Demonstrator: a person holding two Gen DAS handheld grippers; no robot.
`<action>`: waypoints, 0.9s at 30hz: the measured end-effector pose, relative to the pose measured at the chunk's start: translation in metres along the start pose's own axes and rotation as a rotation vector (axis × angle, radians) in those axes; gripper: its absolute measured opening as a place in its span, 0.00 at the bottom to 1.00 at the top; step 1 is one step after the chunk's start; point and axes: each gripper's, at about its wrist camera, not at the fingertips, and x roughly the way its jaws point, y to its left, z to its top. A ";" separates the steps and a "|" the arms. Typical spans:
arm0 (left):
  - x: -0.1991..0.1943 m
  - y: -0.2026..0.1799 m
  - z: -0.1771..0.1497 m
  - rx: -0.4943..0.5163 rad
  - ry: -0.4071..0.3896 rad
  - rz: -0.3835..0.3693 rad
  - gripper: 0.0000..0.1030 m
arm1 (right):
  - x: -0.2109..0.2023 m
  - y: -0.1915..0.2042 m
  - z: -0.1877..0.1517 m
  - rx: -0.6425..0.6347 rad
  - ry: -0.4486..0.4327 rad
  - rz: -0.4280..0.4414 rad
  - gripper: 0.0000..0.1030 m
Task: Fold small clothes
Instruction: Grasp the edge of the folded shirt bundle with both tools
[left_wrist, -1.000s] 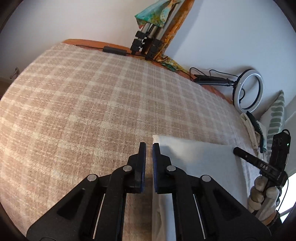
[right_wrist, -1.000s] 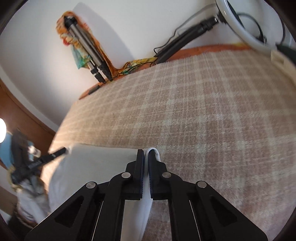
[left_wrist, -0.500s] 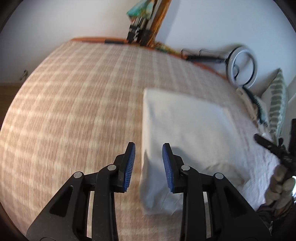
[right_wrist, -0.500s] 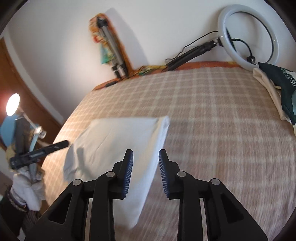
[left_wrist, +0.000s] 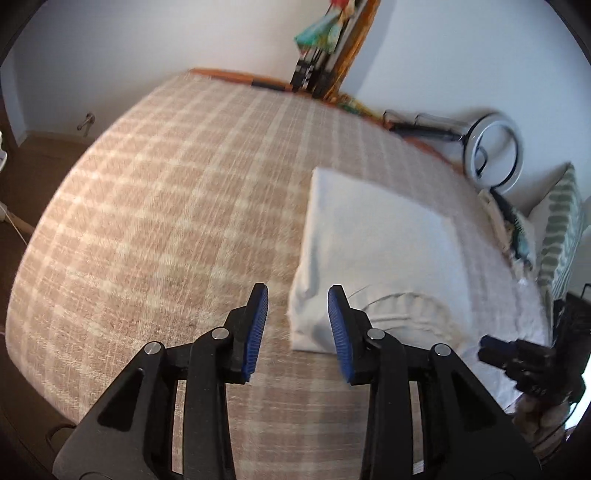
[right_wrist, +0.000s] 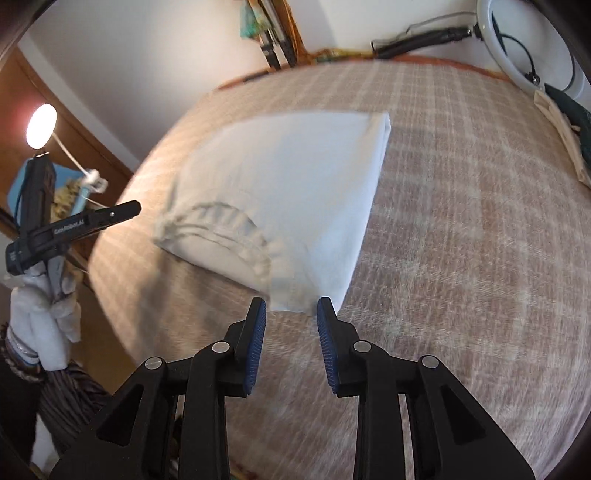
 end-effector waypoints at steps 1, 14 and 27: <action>-0.008 -0.003 0.004 -0.002 -0.019 -0.010 0.48 | -0.006 0.000 0.001 0.000 -0.015 -0.010 0.26; 0.039 0.038 0.023 -0.169 0.112 -0.154 0.58 | -0.014 -0.038 0.033 0.107 -0.155 0.019 0.45; 0.099 0.044 0.041 -0.298 0.208 -0.293 0.58 | 0.045 -0.094 0.059 0.367 -0.072 0.230 0.45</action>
